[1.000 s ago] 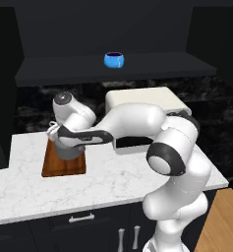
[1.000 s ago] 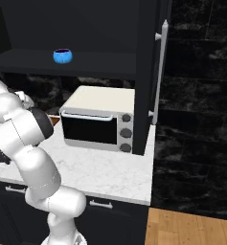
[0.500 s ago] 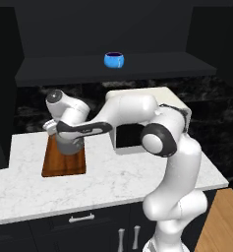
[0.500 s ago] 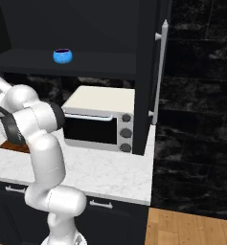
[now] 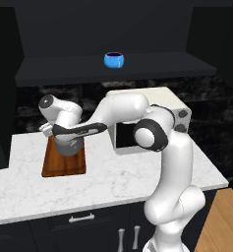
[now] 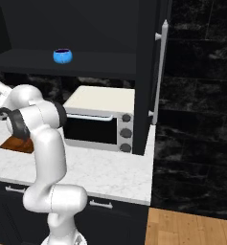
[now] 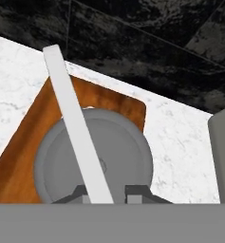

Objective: Pick the kettle from the counter and place it on the tray. Then pick the mug from the cabinet and place it on the tray. Then close the cabinet doors.

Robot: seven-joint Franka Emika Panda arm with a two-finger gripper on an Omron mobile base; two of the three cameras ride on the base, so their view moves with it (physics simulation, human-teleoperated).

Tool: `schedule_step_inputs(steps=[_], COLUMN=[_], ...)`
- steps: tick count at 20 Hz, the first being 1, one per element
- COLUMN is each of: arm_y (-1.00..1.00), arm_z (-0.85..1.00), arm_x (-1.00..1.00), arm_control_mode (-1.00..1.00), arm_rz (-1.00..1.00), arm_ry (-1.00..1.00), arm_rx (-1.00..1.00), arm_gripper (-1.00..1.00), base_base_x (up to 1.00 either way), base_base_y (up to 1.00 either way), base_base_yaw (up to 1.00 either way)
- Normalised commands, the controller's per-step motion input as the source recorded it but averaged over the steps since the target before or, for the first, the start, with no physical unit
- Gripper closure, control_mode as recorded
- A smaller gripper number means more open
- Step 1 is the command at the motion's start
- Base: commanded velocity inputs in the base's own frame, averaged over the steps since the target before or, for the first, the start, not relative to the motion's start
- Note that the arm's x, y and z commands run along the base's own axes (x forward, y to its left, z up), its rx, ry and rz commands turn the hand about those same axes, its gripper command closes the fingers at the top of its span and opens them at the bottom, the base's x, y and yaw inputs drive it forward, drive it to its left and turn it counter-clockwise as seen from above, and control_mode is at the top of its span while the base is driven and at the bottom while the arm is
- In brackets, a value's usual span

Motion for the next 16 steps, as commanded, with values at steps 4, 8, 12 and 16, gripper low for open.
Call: schedule_step_inputs(steps=[4,8,12,16], arm_y=[0.00,0.00,0.00,0.00], arm_z=[-0.13,-0.14,-0.14,-0.10], arm_x=[0.12,0.13,0.04,0.00], arm_control_mode=[-1.00,-1.00,-1.00,-1.00], arm_rz=[-0.06,-0.06,-0.05,-0.01], arm_ry=[-0.02,-0.01,-0.03,-0.18], arm_rx=[0.03,0.02,0.02,0.03], arm_gripper=[1.00,1.00,1.00,-1.00], base_base_x=[0.00,0.00,0.00,0.00], base_base_y=[0.00,0.00,0.00,0.00], base_base_yaw=[0.00,0.00,0.00,0.00])
